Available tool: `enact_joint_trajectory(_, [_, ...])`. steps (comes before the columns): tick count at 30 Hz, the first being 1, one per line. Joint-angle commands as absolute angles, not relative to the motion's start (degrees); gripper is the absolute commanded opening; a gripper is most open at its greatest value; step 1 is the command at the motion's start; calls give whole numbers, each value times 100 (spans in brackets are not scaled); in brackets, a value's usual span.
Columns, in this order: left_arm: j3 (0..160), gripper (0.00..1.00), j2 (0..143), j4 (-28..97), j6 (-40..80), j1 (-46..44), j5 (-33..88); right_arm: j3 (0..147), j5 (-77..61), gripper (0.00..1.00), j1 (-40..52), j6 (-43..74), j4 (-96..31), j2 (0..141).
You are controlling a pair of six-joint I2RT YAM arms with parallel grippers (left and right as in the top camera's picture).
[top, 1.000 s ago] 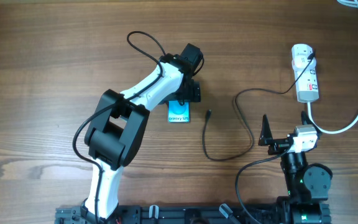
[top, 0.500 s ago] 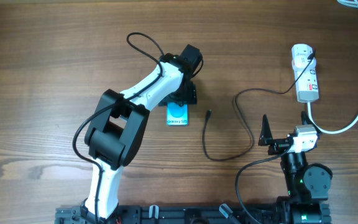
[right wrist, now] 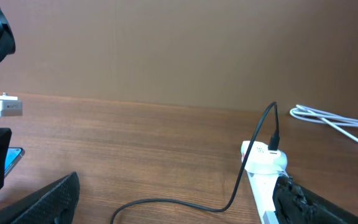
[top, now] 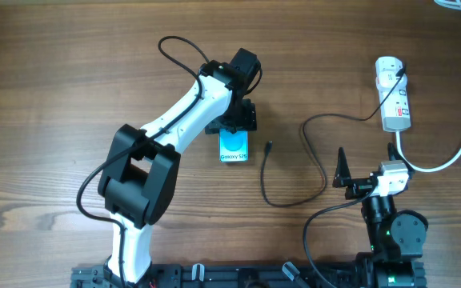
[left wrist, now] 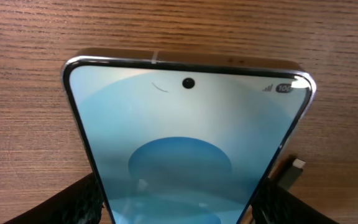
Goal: Plug charger to phone and switch on socket
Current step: 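Close the left gripper on the phone's top edge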
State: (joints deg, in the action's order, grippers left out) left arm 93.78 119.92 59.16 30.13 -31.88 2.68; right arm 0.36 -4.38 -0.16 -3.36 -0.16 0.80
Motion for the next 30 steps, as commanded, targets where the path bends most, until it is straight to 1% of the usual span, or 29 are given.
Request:
enact_joint_trajectory(1, [9472,77,11845,5953,3048,-3205,189,34,-342,100,8,-410,-1,64])
enact_joint_trajectory(4, [9279,77,11909,5920,3048,-3205,187,32,-342,100,8,-412,-1,64])
enact_joint_trajectory(14, [8125,79,11928,4980,3046,-3203,165,32,-342,100,8,-412,-1,64])
enact_joint_trajectory(15, [8071,86,11928,4915,3048,-3203,165,32,-342,100,8,-412,-1,64])
enact_joint_trajectory(16, [8058,95,11928,4895,3048,-3203,165,32,-342,100,8,-410,-1,64])
enact_joint_trajectory(18, [8058,100,11928,4897,3048,-3203,167,32,-342,100,8,-412,-1,64])
enact_joint_trajectory(30, [8058,100,11928,4908,3186,-3258,252,32,-342,100,8,-410,-1,64])
